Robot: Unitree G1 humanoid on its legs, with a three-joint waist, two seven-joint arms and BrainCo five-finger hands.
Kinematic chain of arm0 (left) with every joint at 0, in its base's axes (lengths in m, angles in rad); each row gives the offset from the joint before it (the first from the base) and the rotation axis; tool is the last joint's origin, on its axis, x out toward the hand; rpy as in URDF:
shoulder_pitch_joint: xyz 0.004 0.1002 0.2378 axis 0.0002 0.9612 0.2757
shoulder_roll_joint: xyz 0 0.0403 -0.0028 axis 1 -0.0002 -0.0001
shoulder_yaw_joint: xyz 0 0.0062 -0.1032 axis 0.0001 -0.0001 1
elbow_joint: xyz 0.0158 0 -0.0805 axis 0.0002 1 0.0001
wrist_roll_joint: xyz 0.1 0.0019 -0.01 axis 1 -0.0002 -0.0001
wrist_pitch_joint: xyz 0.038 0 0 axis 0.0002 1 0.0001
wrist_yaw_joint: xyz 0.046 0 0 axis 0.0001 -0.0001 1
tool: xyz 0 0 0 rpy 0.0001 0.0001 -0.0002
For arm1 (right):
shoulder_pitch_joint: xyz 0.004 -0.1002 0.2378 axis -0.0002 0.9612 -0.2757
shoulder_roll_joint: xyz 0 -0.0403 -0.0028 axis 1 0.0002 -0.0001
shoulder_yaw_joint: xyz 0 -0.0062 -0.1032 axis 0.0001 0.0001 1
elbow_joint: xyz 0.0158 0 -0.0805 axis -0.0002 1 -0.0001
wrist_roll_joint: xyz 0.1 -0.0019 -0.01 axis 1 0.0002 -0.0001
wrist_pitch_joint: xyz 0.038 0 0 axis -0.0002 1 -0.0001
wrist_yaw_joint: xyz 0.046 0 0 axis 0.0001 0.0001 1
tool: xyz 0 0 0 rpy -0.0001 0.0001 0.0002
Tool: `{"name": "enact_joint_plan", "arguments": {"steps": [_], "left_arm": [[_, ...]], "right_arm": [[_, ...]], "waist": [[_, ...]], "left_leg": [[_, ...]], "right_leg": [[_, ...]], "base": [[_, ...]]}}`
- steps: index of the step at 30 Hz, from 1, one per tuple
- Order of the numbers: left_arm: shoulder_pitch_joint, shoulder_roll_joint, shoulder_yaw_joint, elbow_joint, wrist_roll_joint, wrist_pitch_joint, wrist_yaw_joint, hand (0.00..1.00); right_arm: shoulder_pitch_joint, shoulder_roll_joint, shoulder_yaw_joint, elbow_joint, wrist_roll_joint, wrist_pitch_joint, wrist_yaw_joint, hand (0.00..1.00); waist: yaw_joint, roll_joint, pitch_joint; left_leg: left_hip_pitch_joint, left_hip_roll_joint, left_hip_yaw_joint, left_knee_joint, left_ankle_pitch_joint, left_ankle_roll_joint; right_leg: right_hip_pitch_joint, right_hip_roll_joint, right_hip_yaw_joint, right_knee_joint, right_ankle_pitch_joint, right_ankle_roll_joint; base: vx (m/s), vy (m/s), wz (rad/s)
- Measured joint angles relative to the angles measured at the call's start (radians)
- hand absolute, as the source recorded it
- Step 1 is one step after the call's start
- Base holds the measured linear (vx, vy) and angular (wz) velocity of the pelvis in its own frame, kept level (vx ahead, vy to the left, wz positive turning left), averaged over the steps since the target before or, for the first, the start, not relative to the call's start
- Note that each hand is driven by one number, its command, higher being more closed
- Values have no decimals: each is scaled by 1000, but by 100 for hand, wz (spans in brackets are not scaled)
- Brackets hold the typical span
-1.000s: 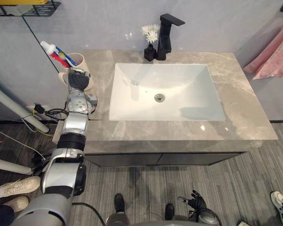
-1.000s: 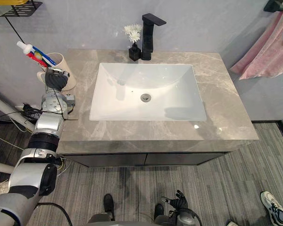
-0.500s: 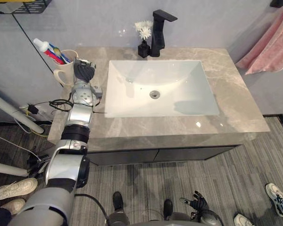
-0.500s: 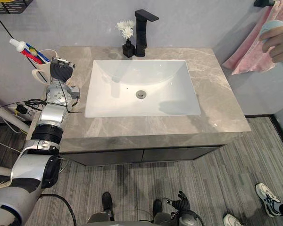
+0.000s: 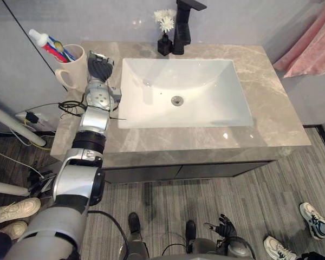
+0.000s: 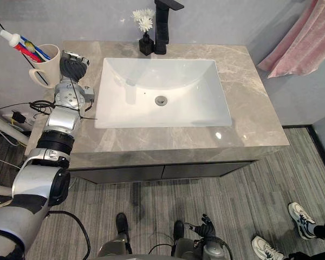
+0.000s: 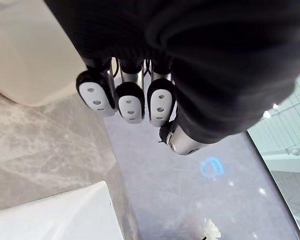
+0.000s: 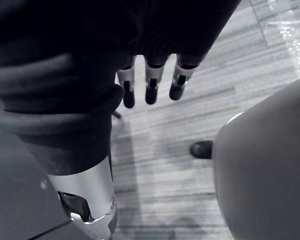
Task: Organize washtable
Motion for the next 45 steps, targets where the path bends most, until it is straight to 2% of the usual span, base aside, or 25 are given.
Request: {"name": "enact_joint_plan", "arguments": {"steps": [3, 6, 8, 11, 15, 18, 22, 28, 32, 36, 45], "left_arm": [[2, 0, 0, -31, -2, 0, 0, 100], [21, 0, 1, -132, -13, -1, 0, 100], [95, -1, 1, -252, -65, -26, -3, 100], [210, -12, 6, -342, -171, -57, -24, 100], [316, -29, 22, -374, -299, -69, -45, 100], [359, -46, 80, -411, -362, -85, -45, 100], [399, -49, 89, -421, -443, -106, -51, 100], [404, -47, 88, -413, -564, -118, -86, 100], [369, 2, 88, -309, -606, -118, -91, 100], [311, 46, 87, -200, -605, -117, -107, 100], [197, 53, 63, -22, -546, -80, -157, 100]], "right_arm": [[-1, 0, 0, -2, 9, 0, 0, 0], [-4, 0, -1, -3, 10, 1, 1, 0], [-6, 2, 0, -2, 10, 1, 2, 0], [-5, 0, -1, 2, 10, 6, 3, 0], [-6, 2, 1, 2, 8, 8, 5, 0], [-3, 2, 1, 1, 7, 12, 4, 0], [-3, 1, 1, 1, 6, 20, 5, 0], [-2, -1, 5, 0, -3, 26, 5, 0], [25, -21, 43, -19, -34, 18, 7, 0], [24, -21, 43, -18, -50, 21, 7, 0], [21, -19, 39, -9, -51, 25, 9, 0]], "waist": [[3, 5, 3], [4, 15, 10], [12, 20, 10], [28, 23, 10], [35, 25, 10], [35, 25, 9], [35, 28, 8], [37, 29, 6], [32, 29, -6], [30, 33, -10], [28, 39, -18]], "left_leg": [[0, -2, -3, 0, 0, 0], [2, -8, -15, 0, 2, 2], [5, -10, -16, 0, 2, 2], [7, -9, -19, 0, 2, 2], [11, -10, -26, -5, 2, 2], [12, -11, -26, -5, 2, 2], [20, -11, -28, -6, 1, 2], [15, -10, -30, -5, 1, 1], [14, -10, -28, -5, 1, 1], [22, -10, -22, 0, 1, 1], [32, -8, -14, -6, 1, 1]], "right_leg": [[5, -2, -14, 0, 0, 0], [16, -8, -25, 0, -4, 4], [20, -9, -29, 0, -5, 6], [24, -10, -33, 0, -5, 6], [38, -11, -47, -3, -6, 7], [39, -12, -48, -3, -6, 7], [51, -12, -51, -6, -6, 7], [53, -11, -54, -17, -3, 7], [52, -10, -51, -22, -2, 6], [56, -10, -48, -22, -2, 6], [62, -10, -45, -25, -2, 6]], "base": [[21, 4, 9], [4, 13, 14], [-3, 5, 2], [-8, 2, 4], [-6, 5, 10], [0, 0, 0], [0, 0, 0], [0, 0, 0], [18, -1, 0], [4, -2, -4], [-7, 0, -1]]}}
